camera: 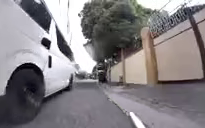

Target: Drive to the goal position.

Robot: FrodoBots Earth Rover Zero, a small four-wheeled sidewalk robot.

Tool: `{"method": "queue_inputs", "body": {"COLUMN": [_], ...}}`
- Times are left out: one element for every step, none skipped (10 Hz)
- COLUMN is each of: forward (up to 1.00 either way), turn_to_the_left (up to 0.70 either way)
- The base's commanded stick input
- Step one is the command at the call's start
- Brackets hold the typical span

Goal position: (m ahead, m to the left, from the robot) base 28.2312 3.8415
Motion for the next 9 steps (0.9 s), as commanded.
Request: {"method": "queue_inputs", "body": {"forward": [0.85, 0.85, 0.85, 0.85, 0.85, 0.85, 0.85, 0.85, 0.85], "turn_to_the_left": [0.0, 0.0, 0.0, 0.0, 0.0, 0.0, 0.0, 0.0, 0.0]}}
